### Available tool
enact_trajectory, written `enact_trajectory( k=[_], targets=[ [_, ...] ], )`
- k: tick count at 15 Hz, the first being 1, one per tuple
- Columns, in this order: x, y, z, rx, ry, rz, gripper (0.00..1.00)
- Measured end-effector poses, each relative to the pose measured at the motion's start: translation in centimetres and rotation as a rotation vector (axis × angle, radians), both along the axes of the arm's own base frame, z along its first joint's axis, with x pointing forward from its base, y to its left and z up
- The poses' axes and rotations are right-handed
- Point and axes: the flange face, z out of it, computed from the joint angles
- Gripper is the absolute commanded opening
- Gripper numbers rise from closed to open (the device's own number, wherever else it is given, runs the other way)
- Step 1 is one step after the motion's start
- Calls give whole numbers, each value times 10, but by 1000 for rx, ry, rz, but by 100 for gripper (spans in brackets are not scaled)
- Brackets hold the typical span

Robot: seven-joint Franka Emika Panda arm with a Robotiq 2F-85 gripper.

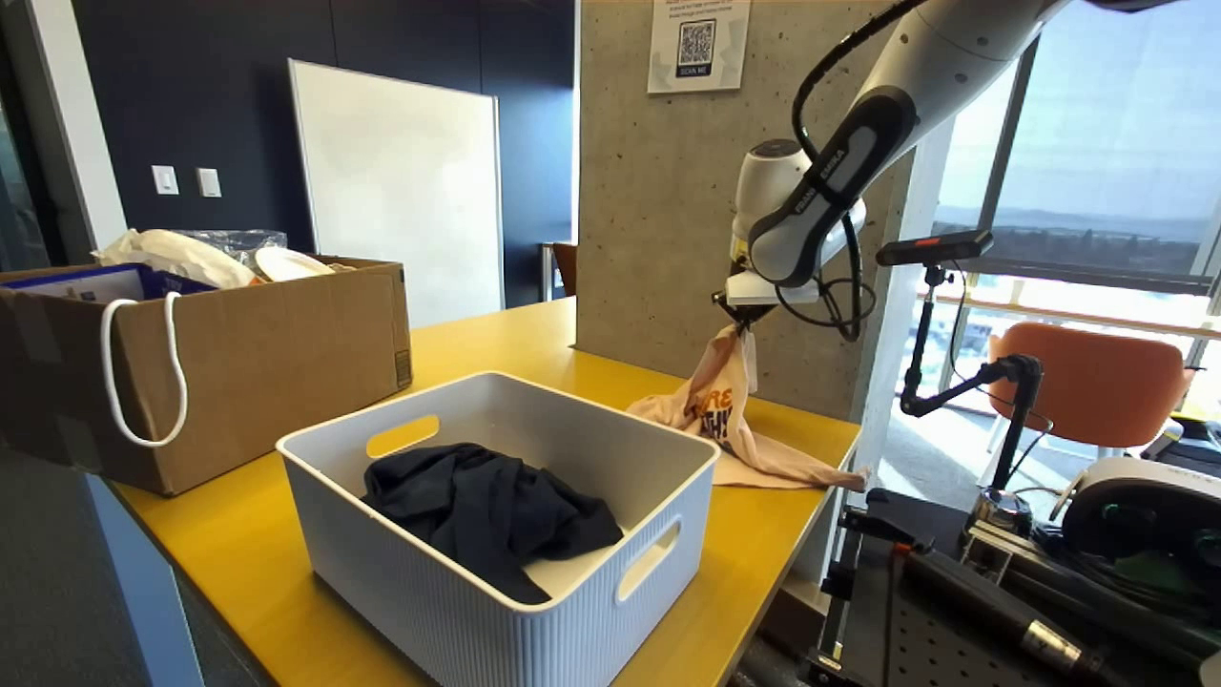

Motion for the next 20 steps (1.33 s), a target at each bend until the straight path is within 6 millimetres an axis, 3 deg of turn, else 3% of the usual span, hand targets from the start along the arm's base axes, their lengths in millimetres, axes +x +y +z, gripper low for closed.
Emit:
enact_trajectory(
  k=[4, 10, 17, 20],
  targets=[
    [-10, -19, -12, -64, 47, -40, 58],
    [0, 7, -26, -59, 62, -45, 99],
    [16, 59, -64, 36, 71, -6, 100],
    [16, 67, -72, 50, 75, 9, 100]
  ],
)
